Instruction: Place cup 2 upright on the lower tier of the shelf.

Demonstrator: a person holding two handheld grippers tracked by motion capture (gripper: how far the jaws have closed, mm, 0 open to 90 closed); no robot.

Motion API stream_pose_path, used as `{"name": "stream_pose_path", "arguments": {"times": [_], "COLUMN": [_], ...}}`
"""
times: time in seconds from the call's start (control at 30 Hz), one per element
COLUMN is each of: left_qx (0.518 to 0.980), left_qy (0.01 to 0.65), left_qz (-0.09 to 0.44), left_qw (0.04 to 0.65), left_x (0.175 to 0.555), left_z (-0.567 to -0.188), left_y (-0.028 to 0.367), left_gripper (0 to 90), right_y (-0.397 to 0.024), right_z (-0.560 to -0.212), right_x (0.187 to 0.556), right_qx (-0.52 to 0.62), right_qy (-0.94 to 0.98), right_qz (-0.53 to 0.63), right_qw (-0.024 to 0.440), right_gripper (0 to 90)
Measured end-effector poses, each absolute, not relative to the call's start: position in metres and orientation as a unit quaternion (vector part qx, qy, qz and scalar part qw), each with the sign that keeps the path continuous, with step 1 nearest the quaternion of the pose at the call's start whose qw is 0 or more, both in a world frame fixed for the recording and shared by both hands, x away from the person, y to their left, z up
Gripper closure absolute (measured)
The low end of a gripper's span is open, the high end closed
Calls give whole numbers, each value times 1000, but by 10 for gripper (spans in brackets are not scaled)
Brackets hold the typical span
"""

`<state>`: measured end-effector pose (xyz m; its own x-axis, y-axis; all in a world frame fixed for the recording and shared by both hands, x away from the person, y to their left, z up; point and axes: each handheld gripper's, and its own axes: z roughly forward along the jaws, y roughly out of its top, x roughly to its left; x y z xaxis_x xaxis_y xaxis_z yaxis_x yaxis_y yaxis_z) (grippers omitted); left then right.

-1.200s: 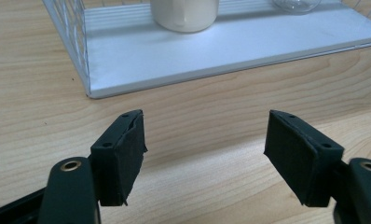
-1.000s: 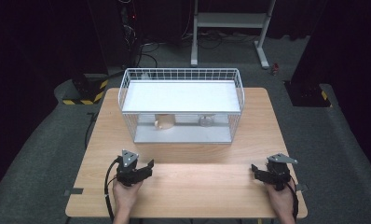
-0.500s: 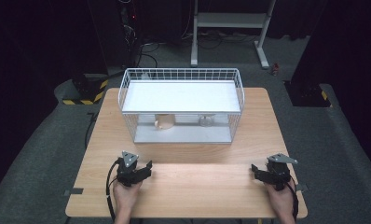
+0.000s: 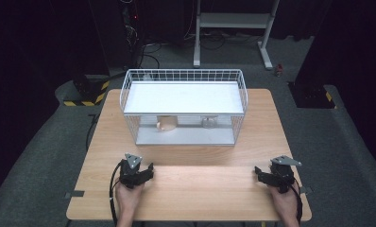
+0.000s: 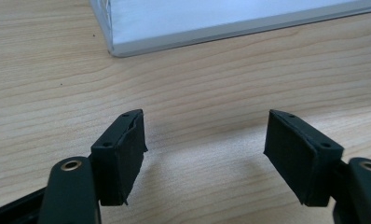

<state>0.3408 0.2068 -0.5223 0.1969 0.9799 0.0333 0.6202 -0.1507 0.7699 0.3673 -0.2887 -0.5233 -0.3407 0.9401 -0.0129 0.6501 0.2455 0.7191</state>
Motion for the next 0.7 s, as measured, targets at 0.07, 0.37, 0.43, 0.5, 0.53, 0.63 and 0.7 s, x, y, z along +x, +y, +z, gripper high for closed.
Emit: {"name": "stream_pose_path", "arguments": {"times": [0.07,0.37,0.43,0.5,0.53,0.63,0.7], "left_qx": [704,707,708,707,708,707,708], "left_qy": [569,573,573,574,576,577,578], "left_qz": [281,280,276,267,261,261,261], "left_qw": [319,306,308,313,315,314,310], "left_x": [342,345,345,346,347,347,347], "left_z": [-523,-527,-528,-528,-528,-528,-528], "left_y": [206,206,206,207,208,207,207], "left_gripper": [291,292,292,290,287,272,261], "right_y": [-289,-289,-289,-289,-289,-289,-289], "right_z": [-523,-523,-523,-523,-523,-523,-523], "right_x": [367,367,367,367,367,367,367], "right_qx": [526,526,526,527,526,526,526], "right_qy": [755,755,755,755,755,755,755], "right_qz": [316,316,316,316,316,316,316], "right_qw": [229,229,229,229,229,229,229], "right_gripper": [237,237,237,237,237,237,237]}}
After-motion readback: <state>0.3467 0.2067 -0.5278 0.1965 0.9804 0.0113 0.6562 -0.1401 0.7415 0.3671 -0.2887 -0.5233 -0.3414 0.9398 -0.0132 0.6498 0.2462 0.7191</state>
